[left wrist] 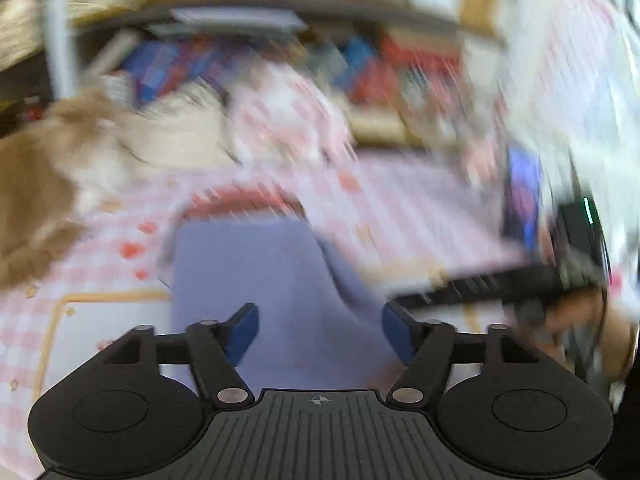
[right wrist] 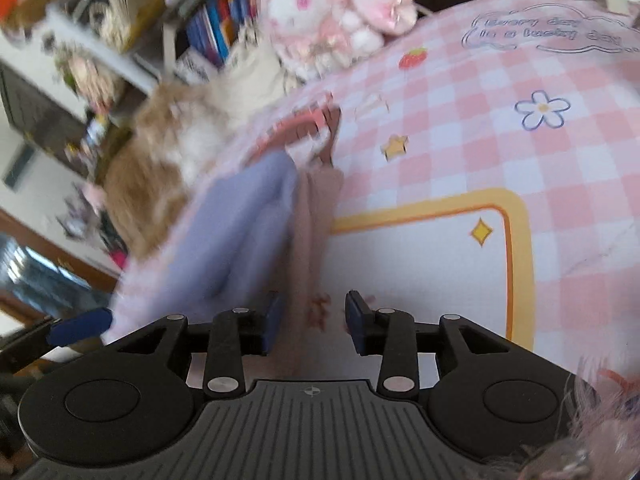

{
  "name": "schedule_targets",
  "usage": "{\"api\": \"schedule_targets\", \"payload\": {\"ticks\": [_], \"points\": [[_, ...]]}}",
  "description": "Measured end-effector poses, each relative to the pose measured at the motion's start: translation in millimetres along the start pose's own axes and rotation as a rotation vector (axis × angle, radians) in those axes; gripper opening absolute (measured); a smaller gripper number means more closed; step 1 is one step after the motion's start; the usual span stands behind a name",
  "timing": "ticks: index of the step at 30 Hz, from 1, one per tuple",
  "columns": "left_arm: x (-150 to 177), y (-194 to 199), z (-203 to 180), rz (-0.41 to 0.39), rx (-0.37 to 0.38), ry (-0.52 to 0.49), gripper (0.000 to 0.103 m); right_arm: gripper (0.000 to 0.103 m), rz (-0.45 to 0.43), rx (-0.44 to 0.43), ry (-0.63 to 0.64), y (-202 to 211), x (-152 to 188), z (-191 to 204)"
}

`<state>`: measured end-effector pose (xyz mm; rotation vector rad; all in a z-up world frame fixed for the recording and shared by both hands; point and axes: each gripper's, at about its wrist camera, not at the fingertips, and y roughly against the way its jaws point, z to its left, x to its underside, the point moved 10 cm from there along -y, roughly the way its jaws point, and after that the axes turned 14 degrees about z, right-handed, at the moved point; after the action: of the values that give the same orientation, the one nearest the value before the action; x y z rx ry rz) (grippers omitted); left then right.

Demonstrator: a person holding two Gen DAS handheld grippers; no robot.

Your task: Fold clothes

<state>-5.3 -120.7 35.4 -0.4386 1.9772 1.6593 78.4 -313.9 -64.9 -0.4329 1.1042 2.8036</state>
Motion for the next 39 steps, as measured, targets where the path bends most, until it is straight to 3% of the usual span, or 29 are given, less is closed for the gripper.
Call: {"api": "schedule_targets", "payload": {"ticks": [3, 6, 9, 10, 12, 14, 15, 16, 20, 22, 24, 25, 27, 28, 32, 33, 34, 36, 38, 39], "points": [[-11.7, 5.4, 35.2, -0.049, -0.012, 0.149, 0.072, 0.043, 0.011, -0.115, -0.051, 3.3, -7.4, 11.2], [-10.1, -23.8, 55.2, -0.010, -0.138, 0.181, 0.069, 0.053, 0.094, -0.137, -0.054, -12.8, -5.1, 23.2], [14.3, -61.5, 37.8, 0.116, -0.205, 0.053, 0.071, 0.056, 0.149, -0.087, -0.032, -31.6, -1.1, 30.2], [27.2, -75.4, 27.9, 0.165, -0.222, -0.015, 0.072, 0.061, 0.153, -0.076, -0.030, -36.5, -1.3, 31.8], [41.6, -86.0, 16.8, 0.173, -0.298, -0.115, 0.072, 0.062, 0.142, -0.046, -0.005, -41.4, -2.4, 35.1], [46.4, -87.2, 13.1, 0.158, -0.323, -0.138, 0.072, 0.049, 0.122, -0.012, 0.030, -44.0, -3.8, 38.5], [46.8, -86.0, 13.8, 0.152, -0.316, -0.122, 0.073, 0.015, 0.110, -0.001, 0.075, -43.9, -3.7, 43.6], [46.6, -85.9, 15.2, 0.151, -0.308, -0.116, 0.073, 0.009, 0.087, 0.003, 0.153, -40.3, -1.5, 52.6], [50.9, -83.8, 17.4, 0.147, -0.296, -0.110, 0.075, 0.006, -0.005, -0.040, 0.362, -19.7, 14.6, 80.3], [54.1, -84.9, 18.3, 0.147, -0.302, -0.100, 0.077, 0.007, 0.017, 0.017, 0.354, -25.5, 18.6, 73.1], [53.2, -87.5, 17.1, 0.137, -0.317, -0.108, 0.078, 0.011, 0.103, 0.136, 0.269, -42.9, 17.0, 45.4], [52.7, -88.8, 16.5, 0.133, -0.325, -0.113, 0.078, 0.012, 0.115, 0.115, 0.222, -44.2, 15.6, 37.5], [52.7, -88.5, 17.0, 0.132, -0.325, -0.110, 0.078, 0.032, 0.105, 0.010, 0.104, -38.2, 10.4, 29.1], [52.6, -88.3, 17.5, 0.131, -0.323, -0.106, 0.078, 0.046, 0.093, -0.046, 0.048, -34.0, 7.3, 27.4], [53.0, -88.2, 17.7, 0.127, -0.326, -0.101, 0.078, 0.061, 0.118, -0.178, -0.108, -35.7, -0.5, 32.4], [53.2, -88.3, 17.5, 0.126, -0.328, -0.101, 0.078, 0.068, 0.136, -0.178, -0.119, -40.0, -1.9, 36.4], [53.3, -88.3, 17.4, 0.125, -0.330, -0.100, 0.078, 0.068, 0.153, -0.150, -0.108, -44.4, -3.0, 40.2], [53.1, -88.5, 17.2, 0.130, -0.330, -0.101, 0.078, 0.062, 0.168, -0.064, -0.021, -51.5, -2.4, 51.0], [52.6, -88.3, 17.6, 0.136, -0.330, -0.100, 0.078, 0.015, 0.145, 0.045, 0.141, -53.7, -0.1, 65.9], [52.1, -87.6, 17.9, 0.136, -0.326, -0.094, 0.078, 0.015, 0.114, 0.084, 0.255, -50.5, 2.4, 77.1]]}}
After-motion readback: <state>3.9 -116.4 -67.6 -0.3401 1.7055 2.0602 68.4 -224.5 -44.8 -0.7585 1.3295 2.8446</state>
